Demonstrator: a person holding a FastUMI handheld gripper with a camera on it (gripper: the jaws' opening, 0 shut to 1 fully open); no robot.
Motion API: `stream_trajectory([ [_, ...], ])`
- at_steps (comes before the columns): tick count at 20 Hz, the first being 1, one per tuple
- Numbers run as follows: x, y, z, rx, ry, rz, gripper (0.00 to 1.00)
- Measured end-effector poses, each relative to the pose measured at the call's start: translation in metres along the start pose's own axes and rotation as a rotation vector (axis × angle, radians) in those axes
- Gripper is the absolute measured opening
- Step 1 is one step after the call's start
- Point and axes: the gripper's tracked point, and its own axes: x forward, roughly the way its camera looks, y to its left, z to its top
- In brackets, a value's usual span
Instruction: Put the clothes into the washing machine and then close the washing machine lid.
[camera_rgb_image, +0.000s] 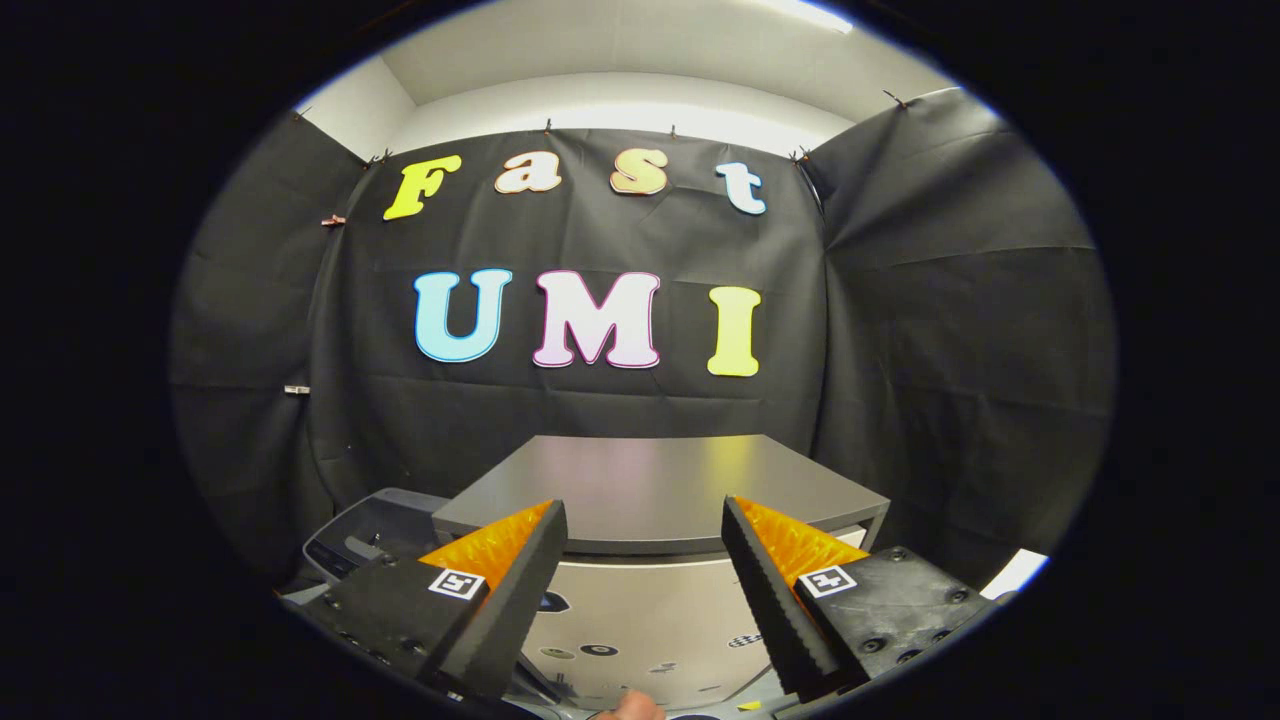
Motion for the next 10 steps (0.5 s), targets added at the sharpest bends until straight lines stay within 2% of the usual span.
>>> stream_trajectory([
  [10, -0.001, -0.004, -0.012, 0.009, -0.015, 0.016, 0.98],
])
